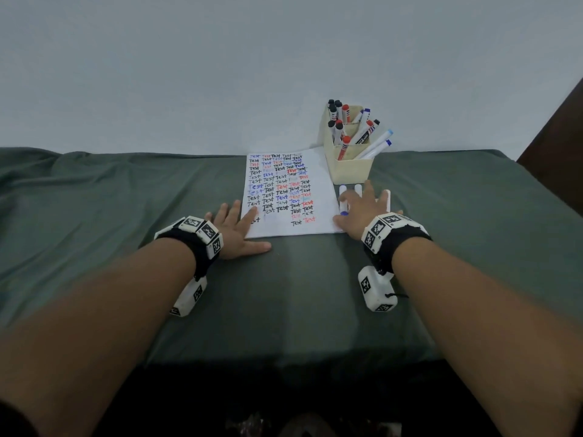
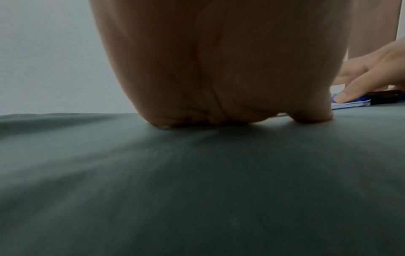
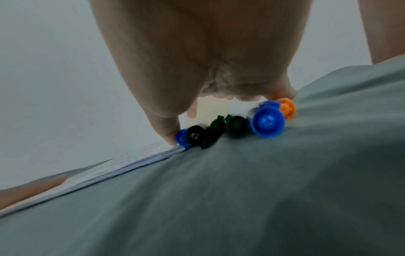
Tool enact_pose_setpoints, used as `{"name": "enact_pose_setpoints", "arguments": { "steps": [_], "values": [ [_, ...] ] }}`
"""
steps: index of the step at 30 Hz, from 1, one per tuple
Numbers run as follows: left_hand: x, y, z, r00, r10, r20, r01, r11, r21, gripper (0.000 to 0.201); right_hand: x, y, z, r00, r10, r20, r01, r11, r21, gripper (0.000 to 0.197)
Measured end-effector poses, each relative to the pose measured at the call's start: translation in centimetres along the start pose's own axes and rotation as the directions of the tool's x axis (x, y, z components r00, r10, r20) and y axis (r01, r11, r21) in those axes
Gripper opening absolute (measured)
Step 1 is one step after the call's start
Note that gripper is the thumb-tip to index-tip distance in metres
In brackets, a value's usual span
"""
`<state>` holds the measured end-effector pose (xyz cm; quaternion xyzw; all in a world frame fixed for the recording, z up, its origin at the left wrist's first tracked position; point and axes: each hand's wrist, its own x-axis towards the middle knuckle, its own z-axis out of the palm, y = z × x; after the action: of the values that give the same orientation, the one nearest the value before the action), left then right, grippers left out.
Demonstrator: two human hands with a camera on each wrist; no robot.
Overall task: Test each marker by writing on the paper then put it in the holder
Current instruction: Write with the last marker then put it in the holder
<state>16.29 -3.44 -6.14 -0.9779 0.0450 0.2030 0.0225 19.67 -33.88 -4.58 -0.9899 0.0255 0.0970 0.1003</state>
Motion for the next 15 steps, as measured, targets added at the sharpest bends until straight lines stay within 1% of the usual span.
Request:
{"name": "enact_pose_setpoints", "arguments": {
  "steps": [2,4,7,9,12,15],
  "values": [
    [-0.1,0.0,-0.1,1.0,0.0,0.007,0.0,1.0,-0.007,0.112,0.0,0.5,0.4,0.998,0.065,-0.013,-0.065,0.998,-0.012,0.074],
    [-0.2,0.1,-0.1,1.0,-0.001,0.009,0.001,1.0,-0.009,0.112,0.1,0.6,0.5,0.997,0.082,0.0,-0.082,0.995,-0.062,0.078],
    [-0.3,0.2,-0.1,1.0,-0.006,0.008,0.006,1.0,-0.013,0.111,0.4,0.4,0.6,1.0,0.018,-0.002,-0.018,0.993,-0.12,0.076],
    [-0.3,0.2,-0.1,1.0,-0.006,0.013,0.006,1.0,-0.016,0.111,0.5,0.4,0.7,1.0,-0.019,-0.008,0.017,0.99,-0.138,0.081],
    [-0.2,0.1,-0.1,1.0,-0.01,0.014,0.01,1.0,-0.021,0.112,1.0,1.0,0.4,0.998,-0.065,-0.009,0.064,0.988,-0.139,0.088],
    [-0.2,0.2,0.0,1.0,-0.014,0.009,0.014,0.999,-0.033,0.112,1.5,1.0,-0.2,0.995,-0.1,0.003,0.1,0.988,-0.122,0.086]
  ]
}}
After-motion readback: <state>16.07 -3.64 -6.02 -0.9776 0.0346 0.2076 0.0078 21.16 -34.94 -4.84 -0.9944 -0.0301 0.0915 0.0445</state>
